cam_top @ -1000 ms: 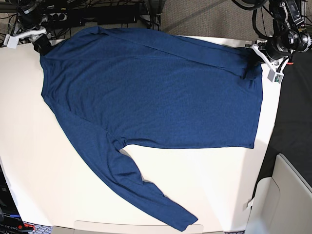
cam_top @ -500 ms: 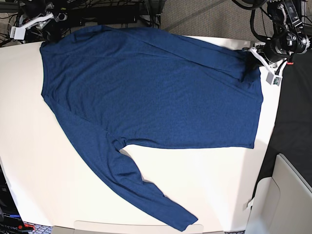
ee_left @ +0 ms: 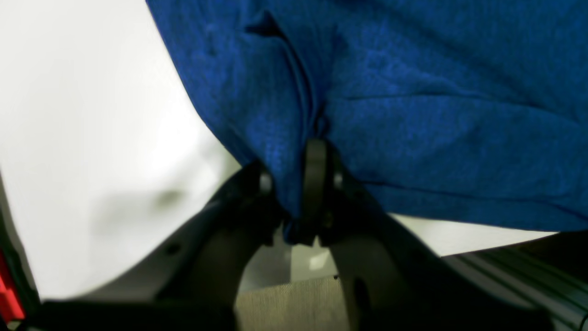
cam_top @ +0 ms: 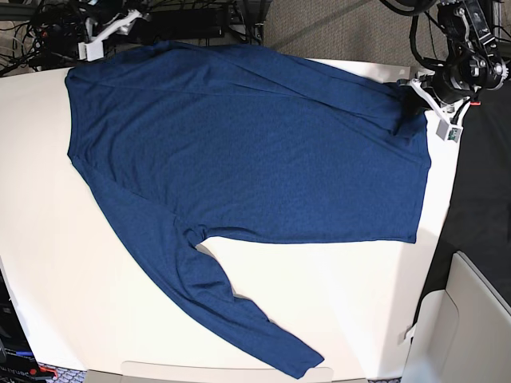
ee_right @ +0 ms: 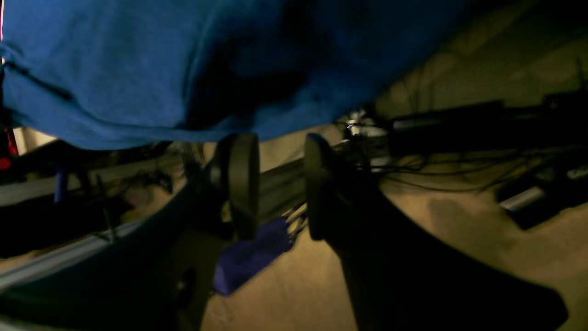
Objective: Fold the T-shirt properly
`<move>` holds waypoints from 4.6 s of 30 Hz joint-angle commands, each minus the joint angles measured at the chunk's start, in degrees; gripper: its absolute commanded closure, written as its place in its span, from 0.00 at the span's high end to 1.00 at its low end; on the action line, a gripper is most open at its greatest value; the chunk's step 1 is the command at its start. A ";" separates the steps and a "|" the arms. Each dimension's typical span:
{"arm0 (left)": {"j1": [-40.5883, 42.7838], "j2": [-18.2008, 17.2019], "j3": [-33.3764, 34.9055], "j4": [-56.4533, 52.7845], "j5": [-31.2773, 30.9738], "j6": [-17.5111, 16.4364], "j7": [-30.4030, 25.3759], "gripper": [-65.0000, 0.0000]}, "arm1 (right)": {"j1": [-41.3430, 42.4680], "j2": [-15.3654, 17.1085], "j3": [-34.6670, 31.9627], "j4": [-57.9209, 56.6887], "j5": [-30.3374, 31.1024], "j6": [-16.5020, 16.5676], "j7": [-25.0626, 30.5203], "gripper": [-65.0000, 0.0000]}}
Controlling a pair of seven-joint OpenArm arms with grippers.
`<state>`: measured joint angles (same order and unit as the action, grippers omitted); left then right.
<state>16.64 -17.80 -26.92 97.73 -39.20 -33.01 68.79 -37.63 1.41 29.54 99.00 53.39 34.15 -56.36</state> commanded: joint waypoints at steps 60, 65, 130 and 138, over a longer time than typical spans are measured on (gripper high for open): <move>-0.34 -0.97 -0.20 0.68 -0.49 -0.08 -0.44 0.09 | 13.49 0.30 -1.28 -12.80 -18.88 5.85 5.15 0.16; -0.42 -0.97 -0.20 0.68 -0.49 -0.08 -0.44 0.09 | 11.38 0.30 -1.36 -12.01 -18.44 5.85 4.97 0.02; -2.01 -0.97 -0.64 4.73 -0.58 -0.08 -0.53 0.15 | 26.86 -0.40 11.82 -3.04 -3.14 5.85 -1.44 0.53; -2.01 -1.14 -0.91 9.48 -0.49 0.62 -0.71 0.24 | 24.40 0.66 17.45 0.30 1.08 5.85 -1.53 0.52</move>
<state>14.74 -17.98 -27.18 106.43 -39.46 -32.34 68.71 -13.34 1.72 46.85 98.35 52.75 39.46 -58.85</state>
